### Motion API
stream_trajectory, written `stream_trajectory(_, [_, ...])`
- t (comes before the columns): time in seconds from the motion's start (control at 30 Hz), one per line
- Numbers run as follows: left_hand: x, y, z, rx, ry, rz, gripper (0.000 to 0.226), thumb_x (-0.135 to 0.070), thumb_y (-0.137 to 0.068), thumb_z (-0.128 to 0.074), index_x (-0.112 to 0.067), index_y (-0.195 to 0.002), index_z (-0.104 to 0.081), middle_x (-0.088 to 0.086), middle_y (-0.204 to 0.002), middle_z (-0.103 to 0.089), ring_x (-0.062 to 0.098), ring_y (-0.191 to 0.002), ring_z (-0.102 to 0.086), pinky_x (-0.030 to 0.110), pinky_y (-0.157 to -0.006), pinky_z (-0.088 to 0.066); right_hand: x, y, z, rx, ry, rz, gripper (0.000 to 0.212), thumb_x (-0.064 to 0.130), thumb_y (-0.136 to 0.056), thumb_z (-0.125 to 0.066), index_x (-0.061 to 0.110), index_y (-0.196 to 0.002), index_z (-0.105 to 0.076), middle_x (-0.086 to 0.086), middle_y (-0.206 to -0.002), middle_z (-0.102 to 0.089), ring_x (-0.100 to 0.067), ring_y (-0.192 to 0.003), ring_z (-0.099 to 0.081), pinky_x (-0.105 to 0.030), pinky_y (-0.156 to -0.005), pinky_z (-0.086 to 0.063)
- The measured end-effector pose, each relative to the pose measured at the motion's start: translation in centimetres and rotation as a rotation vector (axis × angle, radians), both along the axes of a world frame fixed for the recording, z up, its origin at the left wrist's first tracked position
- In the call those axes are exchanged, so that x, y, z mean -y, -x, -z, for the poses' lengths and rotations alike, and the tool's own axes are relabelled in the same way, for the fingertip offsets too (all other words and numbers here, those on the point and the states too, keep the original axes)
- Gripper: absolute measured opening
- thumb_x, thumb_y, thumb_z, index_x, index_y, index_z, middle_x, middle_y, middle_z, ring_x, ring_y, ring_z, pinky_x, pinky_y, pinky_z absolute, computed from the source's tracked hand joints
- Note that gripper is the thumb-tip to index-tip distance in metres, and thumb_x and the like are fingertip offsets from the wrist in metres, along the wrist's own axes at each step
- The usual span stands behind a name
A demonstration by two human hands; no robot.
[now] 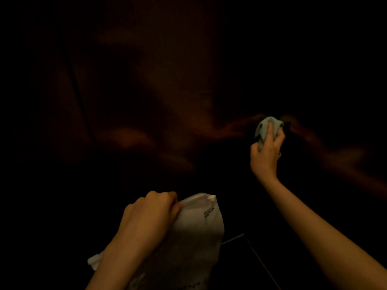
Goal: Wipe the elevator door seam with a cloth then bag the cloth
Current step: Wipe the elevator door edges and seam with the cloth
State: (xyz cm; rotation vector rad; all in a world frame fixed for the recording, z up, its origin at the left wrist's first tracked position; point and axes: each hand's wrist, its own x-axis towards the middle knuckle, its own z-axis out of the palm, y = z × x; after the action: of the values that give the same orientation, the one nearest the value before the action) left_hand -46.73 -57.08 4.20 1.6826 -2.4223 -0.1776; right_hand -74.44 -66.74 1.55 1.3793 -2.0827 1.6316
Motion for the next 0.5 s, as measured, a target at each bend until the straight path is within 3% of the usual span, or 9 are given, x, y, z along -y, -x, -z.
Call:
stream_trajectory(0.1, [-0.2,0.3,-0.5,-0.015,0.022,-0.003,0.019,-0.044,-0.097,-0.035,-0.035,-0.093,-0.052,-0.007,-0.084,-0.056,0.010,-0.076,-0.058,0.031,-0.074,-0.053,-0.6,0.1,0.8,-0.113,-0.042,0.055,0.062,0.007,-0.093,-0.047,0.009,-0.149,-0.020,-0.016,-0.155,-0.007,-0.033,-0.139,-0.019,-0.040,-0.111,-0.024])
stream_trajectory(0.2, [-0.5,0.8,-1.3,0.006,0.026,-0.022,0.020,-0.045,-0.097,-0.035,-0.035,-0.094,-0.052,-0.007,-0.090,-0.058,0.012,-0.083,-0.059,0.032,-0.078,-0.052,-1.3,0.0,2.4,-0.095,-0.110,-0.015,0.064,0.004,-0.092,-0.048,0.007,-0.149,-0.018,-0.016,-0.155,-0.003,-0.033,-0.140,-0.019,-0.040,-0.112,-0.029])
stream_trajectory(0.4, [-0.8,1.7,-3.4,-0.007,0.068,-0.016,0.021,-0.044,-0.098,-0.030,-0.034,-0.093,-0.049,-0.008,-0.088,-0.056,0.013,-0.084,-0.058,0.029,-0.076,-0.049,0.2,1.6,-6.4,-0.220,0.059,0.002,0.063,0.004,-0.092,-0.047,0.004,-0.148,-0.018,-0.019,-0.153,-0.009,-0.034,-0.136,-0.026,-0.040,-0.107,-0.036])
stream_trajectory(0.5, [-0.6,1.3,-4.1,-0.029,0.086,-0.020,0.022,-0.044,-0.097,-0.032,-0.033,-0.090,-0.050,-0.006,-0.086,-0.057,0.015,-0.081,-0.059,0.034,-0.075,-0.052,0.0,2.1,-7.1,-0.287,0.012,0.033,0.065,0.004,-0.091,-0.048,0.006,-0.148,-0.018,-0.020,-0.153,-0.011,-0.036,-0.137,-0.025,-0.042,-0.107,-0.035])
